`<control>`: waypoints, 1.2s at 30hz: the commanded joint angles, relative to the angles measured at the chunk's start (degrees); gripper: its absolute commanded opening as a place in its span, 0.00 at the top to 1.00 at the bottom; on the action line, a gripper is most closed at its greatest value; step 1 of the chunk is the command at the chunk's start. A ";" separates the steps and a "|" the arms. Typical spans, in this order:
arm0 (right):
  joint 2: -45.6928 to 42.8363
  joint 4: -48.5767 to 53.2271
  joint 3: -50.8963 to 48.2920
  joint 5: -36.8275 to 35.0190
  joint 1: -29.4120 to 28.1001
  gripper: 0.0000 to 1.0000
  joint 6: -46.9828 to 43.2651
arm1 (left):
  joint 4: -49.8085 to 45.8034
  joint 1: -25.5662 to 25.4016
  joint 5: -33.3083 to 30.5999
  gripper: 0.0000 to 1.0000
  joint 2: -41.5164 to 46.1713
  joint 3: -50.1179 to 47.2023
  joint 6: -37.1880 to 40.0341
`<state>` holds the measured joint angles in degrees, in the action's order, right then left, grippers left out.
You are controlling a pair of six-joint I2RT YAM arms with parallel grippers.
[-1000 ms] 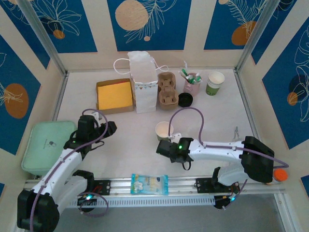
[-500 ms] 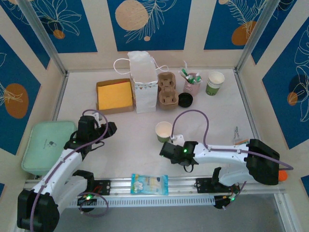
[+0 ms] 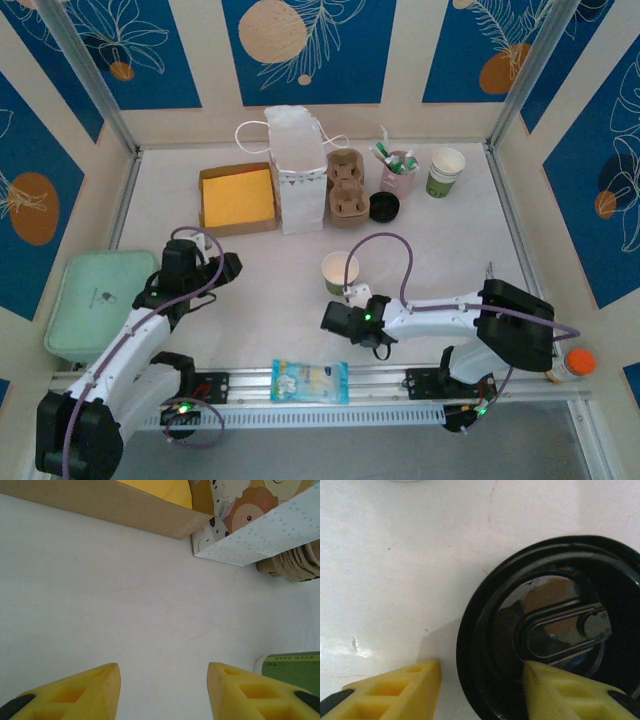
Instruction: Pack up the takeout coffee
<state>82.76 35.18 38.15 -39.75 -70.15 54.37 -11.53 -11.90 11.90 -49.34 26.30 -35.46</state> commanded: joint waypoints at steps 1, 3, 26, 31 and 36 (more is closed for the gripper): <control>1.74 -0.01 -0.01 -2.02 -0.25 0.56 1.68 | 0.58 0.49 -0.15 0.51 0.04 -0.82 1.46; 2.42 -0.02 -0.05 -2.17 -0.29 0.62 1.97 | 0.59 0.48 -0.21 0.51 0.12 -0.79 1.46; -6.71 12.65 2.46 -6.66 -3.24 0.86 7.77 | -1.38 0.50 -0.17 0.51 2.84 0.40 1.66; -16.62 13.79 3.84 -4.38 -1.22 0.86 4.45 | -3.35 0.51 1.11 0.51 4.05 2.53 1.47; -32.63 8.86 5.88 7.17 7.99 0.86 -6.02 | -3.86 0.61 5.48 0.49 4.07 6.62 -0.76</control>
<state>56.88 45.98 41.89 -39.27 -65.89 54.52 -14.68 -11.90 13.67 -45.80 29.12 -35.38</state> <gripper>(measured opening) 0.143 0.511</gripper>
